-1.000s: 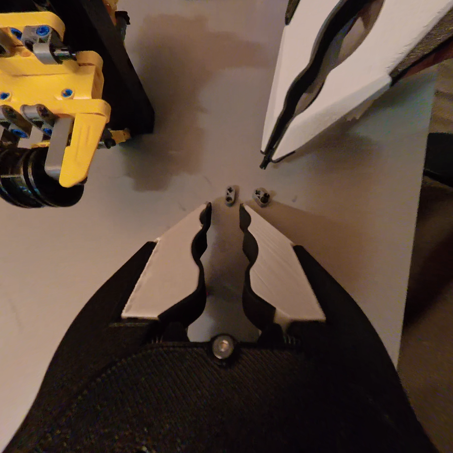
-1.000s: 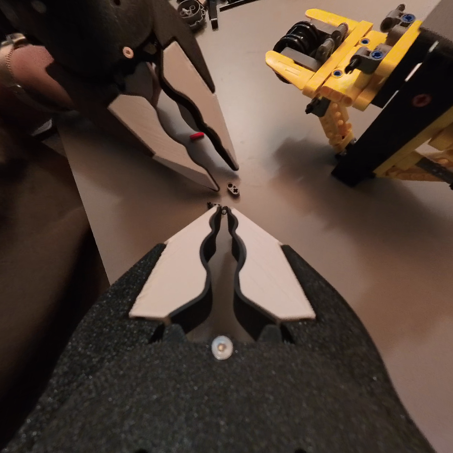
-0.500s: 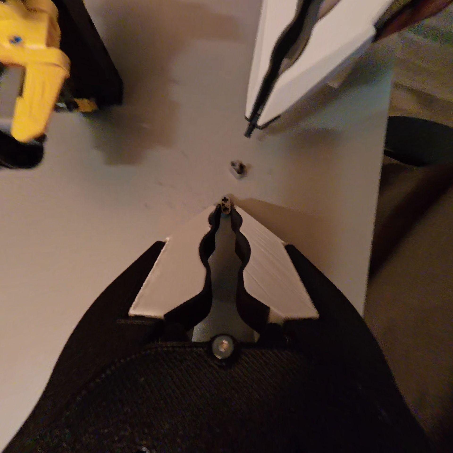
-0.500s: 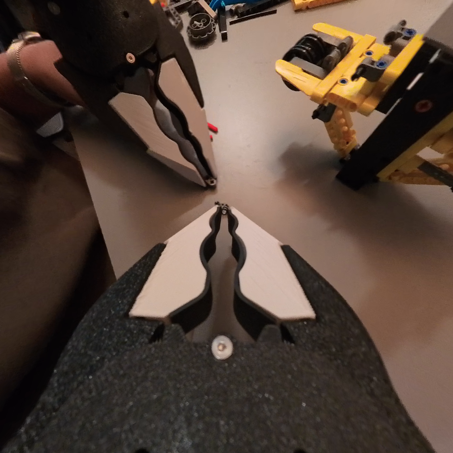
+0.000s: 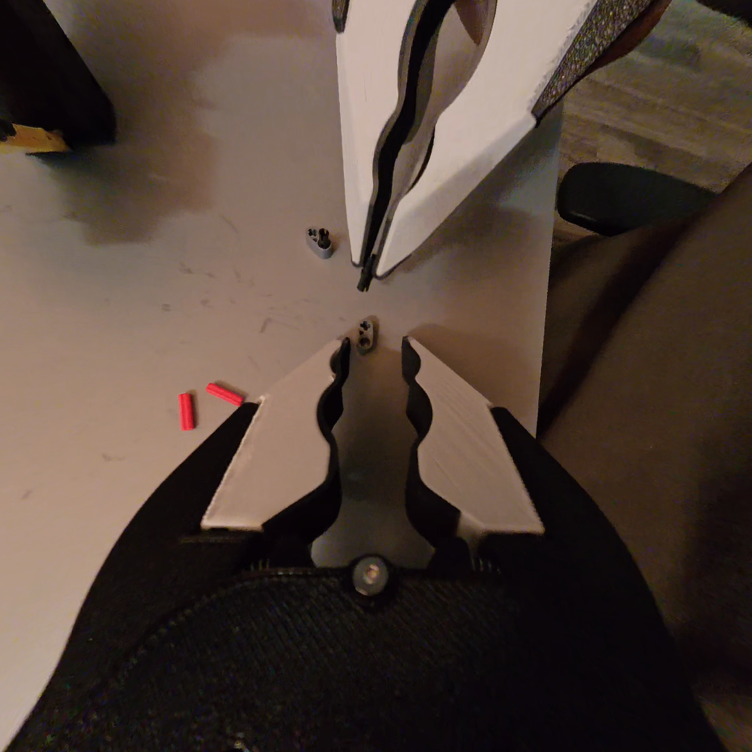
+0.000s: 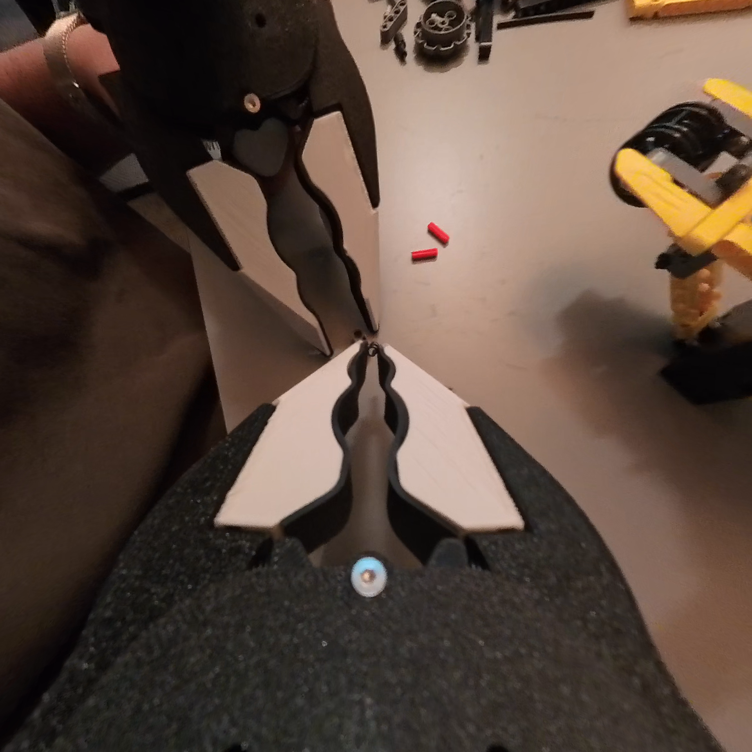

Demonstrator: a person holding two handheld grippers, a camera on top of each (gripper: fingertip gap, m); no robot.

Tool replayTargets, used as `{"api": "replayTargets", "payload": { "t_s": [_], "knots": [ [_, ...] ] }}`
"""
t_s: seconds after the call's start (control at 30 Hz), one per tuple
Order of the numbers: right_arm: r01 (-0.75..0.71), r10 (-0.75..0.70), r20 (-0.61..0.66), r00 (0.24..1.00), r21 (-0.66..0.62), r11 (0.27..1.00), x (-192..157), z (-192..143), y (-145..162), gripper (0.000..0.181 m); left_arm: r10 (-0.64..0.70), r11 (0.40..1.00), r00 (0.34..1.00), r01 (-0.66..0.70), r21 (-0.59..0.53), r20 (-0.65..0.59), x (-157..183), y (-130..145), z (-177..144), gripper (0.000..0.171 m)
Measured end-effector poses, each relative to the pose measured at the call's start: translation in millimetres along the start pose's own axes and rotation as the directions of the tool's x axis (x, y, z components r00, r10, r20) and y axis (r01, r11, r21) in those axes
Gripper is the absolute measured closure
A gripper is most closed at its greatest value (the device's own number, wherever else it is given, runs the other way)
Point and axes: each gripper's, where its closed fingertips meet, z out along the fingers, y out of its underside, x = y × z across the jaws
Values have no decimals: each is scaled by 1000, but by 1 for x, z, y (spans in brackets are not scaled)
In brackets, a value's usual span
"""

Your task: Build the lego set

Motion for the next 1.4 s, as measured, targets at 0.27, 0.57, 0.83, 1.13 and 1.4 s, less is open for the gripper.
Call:
{"api": "replayTargets", "payload": {
  "t_s": [0.27,0.57,0.83,1.13,1.4],
  "knots": [
    [11,-9,33,999,-76,997,-12,15,2,177,45,999,999,-45,-5,-3,6,1,0,159],
    [16,-13,26,1000,-123,992,-16,19,7,177,1,1000,1000,-2,-5,-23,4,1,0,165],
    [22,-18,30,999,-149,989,-15,19,7,177,-7,1000,999,7,-5,-33,4,1,0,166],
    [-282,261,182,948,96,955,-9,-2,-17,178,9,975,1000,-4,220,-19,0,-27,-23,157],
    [-510,406,399,822,198,837,-16,-10,-30,178,73,952,997,-76,297,21,4,-37,-30,171]
  ]
}}
